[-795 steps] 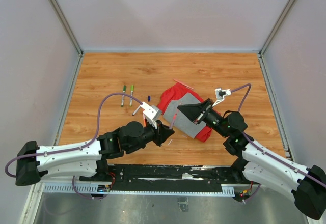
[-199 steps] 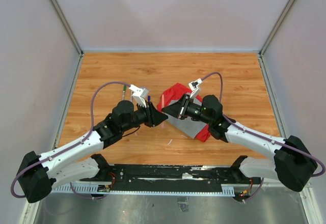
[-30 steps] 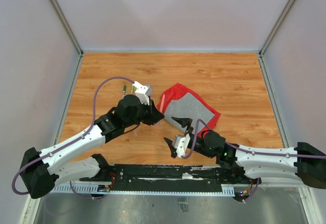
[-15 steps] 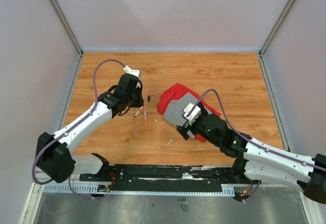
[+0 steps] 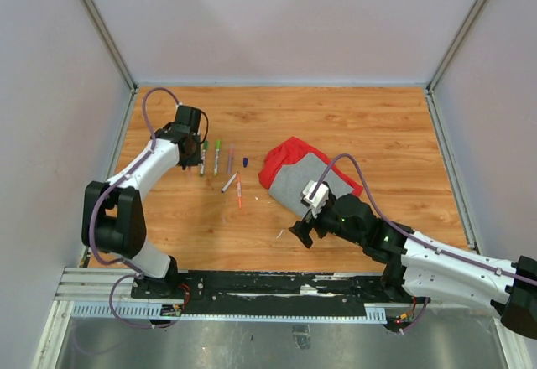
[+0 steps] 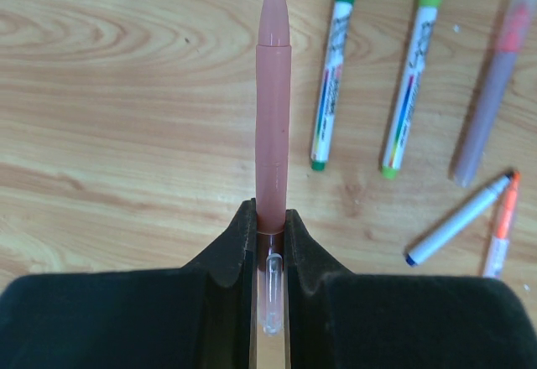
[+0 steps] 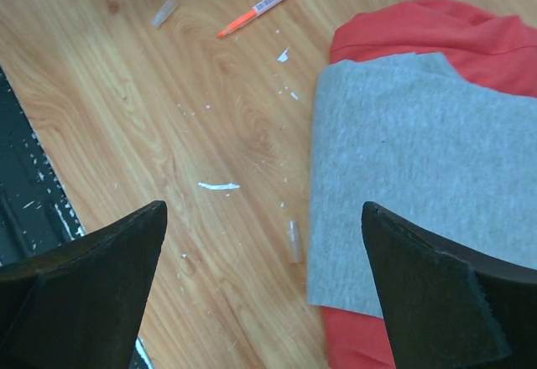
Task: Insert the pens into the pen caps
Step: Place the pen at the center of the board, then pick up the pen from the center of the board.
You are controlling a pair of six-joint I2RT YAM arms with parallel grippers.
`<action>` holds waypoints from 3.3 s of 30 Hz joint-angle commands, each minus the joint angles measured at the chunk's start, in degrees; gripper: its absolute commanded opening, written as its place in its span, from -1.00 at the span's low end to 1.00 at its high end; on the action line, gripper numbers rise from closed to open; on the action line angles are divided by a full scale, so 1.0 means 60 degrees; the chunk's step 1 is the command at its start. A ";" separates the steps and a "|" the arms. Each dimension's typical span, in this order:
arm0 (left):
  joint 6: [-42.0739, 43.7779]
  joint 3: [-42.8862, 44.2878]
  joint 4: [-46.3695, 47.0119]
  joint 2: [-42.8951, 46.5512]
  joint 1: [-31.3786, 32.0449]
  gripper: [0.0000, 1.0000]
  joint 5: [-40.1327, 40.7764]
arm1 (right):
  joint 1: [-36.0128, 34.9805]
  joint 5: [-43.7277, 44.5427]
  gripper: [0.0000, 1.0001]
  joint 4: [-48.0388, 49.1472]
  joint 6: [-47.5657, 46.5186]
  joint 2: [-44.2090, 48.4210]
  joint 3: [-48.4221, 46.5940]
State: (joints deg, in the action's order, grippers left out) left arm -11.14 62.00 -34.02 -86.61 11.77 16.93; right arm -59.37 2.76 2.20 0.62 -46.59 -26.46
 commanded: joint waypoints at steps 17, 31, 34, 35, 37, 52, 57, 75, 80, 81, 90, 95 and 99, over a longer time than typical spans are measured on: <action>0.1655 0.2788 0.0030 -0.3080 -0.1639 -0.98 -0.1538 | 0.0037 -0.1720 0.97 0.0244 0.0852 -0.0506 0.0110; 0.1867 0.2902 -0.0146 -0.4359 -0.1756 -0.97 -0.1556 | 0.0023 -0.2115 0.97 0.0031 0.0796 -0.1063 -0.0332; 0.1857 0.2946 -0.0138 -0.4513 -0.1803 -0.92 -0.1651 | 0.0023 -0.2129 0.97 -0.0089 0.0768 -0.1111 -0.0421; 0.1827 0.2976 -0.0170 -0.4584 -0.1836 -0.88 -0.1758 | 0.0023 -0.2131 0.97 -0.0075 0.0793 -0.1119 -0.0429; 0.1832 0.3031 -0.0221 -0.4722 -0.1872 -0.81 -0.1933 | 0.0015 -0.2178 0.97 0.0022 0.0839 -0.1147 -0.0403; 0.1835 0.3027 -0.0335 -0.4875 -0.1888 -0.39 -0.1926 | -0.0034 -0.2305 0.97 -0.0270 0.0876 -0.1180 -0.0617; 0.1798 0.2978 -0.0359 -0.4591 -0.1888 -0.38 -0.1866 | -0.0052 -0.2170 0.97 -0.0344 0.0969 -0.1053 -0.0611; 0.0374 0.0568 0.0418 0.0533 0.0582 -0.17 -0.0849 | 0.0050 0.1778 0.97 -0.2441 0.2808 -0.0629 -0.1324; -0.1066 -0.1030 0.1174 0.1415 0.1793 -0.23 -0.0886 | 0.0400 0.2005 0.97 -0.2954 0.3281 -0.0535 -0.1468; -0.1450 -0.1346 0.1400 0.1559 0.2071 -0.27 -0.0825 | 0.0537 0.1938 0.97 -0.2920 0.3366 -0.0485 -0.1410; -0.3926 -0.2811 0.3032 0.1138 0.4359 -0.32 -0.0392 | 0.1556 0.1358 0.97 -0.3194 0.3931 -0.0573 -0.1244; -0.4019 -0.2073 0.2597 -0.0196 0.4727 -0.37 0.0122 | 0.1561 0.1201 0.97 -0.3148 0.4121 -0.0632 -0.1138; -0.4125 -0.1872 0.2597 -0.0394 0.4762 -0.34 0.0385 | 0.1559 0.1131 0.97 -0.3081 0.4201 -0.0620 -0.1062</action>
State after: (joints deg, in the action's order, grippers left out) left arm -33.80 48.10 -19.73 -88.68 39.79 15.62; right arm -50.46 10.48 -15.53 24.23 -50.46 -33.80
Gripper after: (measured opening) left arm 0.320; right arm 0.984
